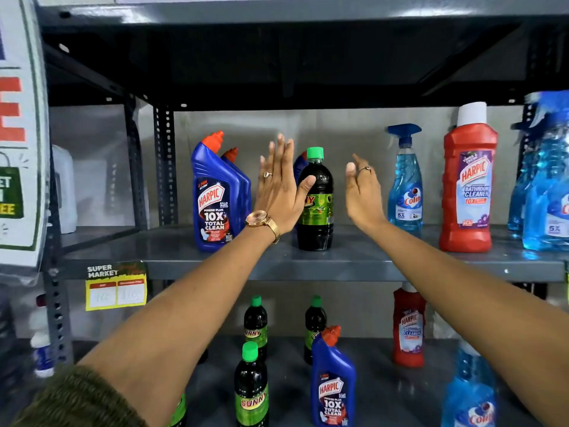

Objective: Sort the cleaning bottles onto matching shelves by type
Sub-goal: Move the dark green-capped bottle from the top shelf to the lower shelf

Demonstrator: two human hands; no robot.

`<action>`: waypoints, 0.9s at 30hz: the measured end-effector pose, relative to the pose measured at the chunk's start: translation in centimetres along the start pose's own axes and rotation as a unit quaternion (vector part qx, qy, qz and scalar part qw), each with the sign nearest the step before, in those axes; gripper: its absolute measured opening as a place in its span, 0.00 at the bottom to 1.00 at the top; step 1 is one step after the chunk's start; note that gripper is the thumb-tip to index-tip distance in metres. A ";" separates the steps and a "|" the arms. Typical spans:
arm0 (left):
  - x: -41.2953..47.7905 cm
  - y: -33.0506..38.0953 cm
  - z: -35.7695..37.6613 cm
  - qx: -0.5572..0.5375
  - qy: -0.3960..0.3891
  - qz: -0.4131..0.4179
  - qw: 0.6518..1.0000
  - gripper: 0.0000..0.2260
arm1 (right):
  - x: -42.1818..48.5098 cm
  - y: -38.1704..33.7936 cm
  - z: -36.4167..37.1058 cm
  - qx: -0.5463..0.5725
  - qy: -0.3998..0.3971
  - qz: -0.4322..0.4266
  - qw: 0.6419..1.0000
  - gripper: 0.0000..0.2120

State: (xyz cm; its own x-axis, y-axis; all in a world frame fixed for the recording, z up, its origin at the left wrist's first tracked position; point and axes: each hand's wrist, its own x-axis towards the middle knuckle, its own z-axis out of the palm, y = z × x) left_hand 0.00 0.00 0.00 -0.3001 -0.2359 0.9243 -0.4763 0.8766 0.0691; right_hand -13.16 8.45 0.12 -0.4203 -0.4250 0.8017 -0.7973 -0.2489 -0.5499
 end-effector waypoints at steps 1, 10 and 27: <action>-0.2 0.3 0.1 -0.056 -0.014 -0.026 0.998 0.32 | 0.0 0.3 0.3 0.037 0.004 0.032 0.999 0.24; -0.5 3.0 0.5 -0.345 -0.121 -0.306 0.879 0.24 | -1.8 0.8 1.6 0.236 -0.148 0.243 0.929 0.20; -8.1 9.4 -5.2 -0.418 -0.067 -0.245 0.872 0.19 | -11.2 -1.8 -3.9 0.257 -0.054 0.055 0.963 0.20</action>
State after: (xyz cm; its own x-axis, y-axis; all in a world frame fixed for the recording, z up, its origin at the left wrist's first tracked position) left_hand 2.26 12.32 -4.92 -0.3512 -0.6655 0.6586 0.1780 0.6431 0.7448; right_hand -8.68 17.00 -6.93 -0.4205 -0.5547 0.7180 -0.4181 -0.5838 -0.6959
